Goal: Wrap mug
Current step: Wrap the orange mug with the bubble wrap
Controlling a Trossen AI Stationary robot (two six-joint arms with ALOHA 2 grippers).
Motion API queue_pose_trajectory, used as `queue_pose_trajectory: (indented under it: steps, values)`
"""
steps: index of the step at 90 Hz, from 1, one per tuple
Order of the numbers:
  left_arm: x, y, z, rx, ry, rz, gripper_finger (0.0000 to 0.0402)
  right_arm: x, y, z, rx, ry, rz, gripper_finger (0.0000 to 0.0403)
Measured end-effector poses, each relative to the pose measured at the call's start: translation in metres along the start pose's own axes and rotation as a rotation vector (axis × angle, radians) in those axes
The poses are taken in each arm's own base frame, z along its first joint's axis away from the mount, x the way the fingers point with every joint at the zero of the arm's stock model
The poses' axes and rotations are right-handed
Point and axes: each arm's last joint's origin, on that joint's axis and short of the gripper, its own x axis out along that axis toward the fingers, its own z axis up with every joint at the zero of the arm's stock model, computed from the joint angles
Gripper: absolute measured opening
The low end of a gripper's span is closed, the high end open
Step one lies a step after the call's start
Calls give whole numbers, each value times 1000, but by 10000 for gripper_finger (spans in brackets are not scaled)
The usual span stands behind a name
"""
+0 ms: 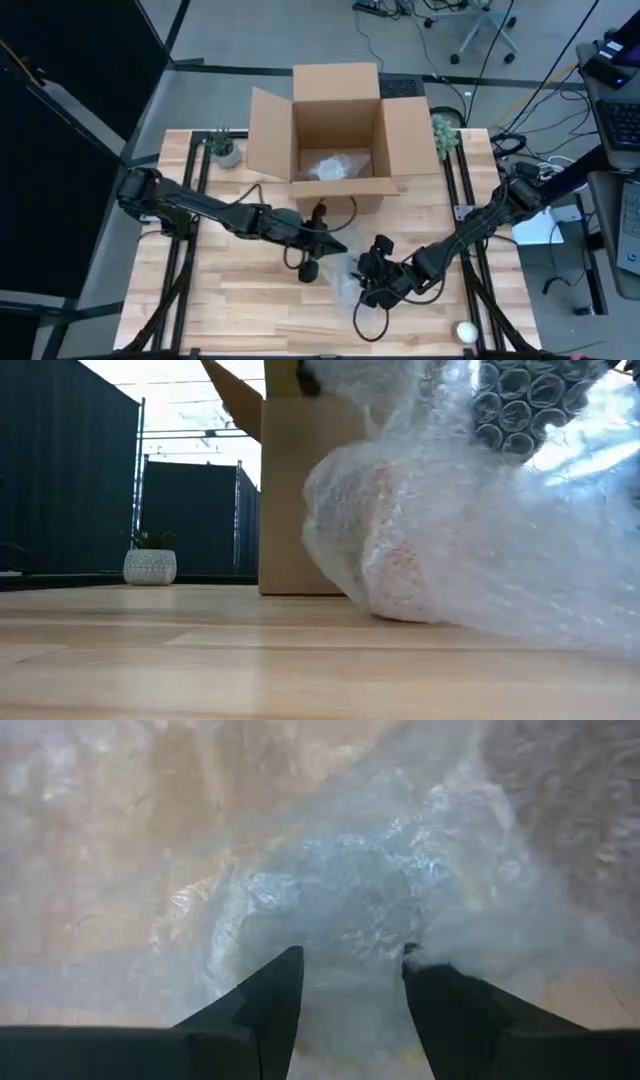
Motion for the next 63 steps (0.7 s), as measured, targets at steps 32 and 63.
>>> queue_pose_trajectory:
  steps: [32,63]
  values:
    - [-19,10,-12,9,177,145,2,0,0,1,1,-8,0,160]
    - [28,45,-43,-33,131,221,2,0,1,1,4,-13,2,160]
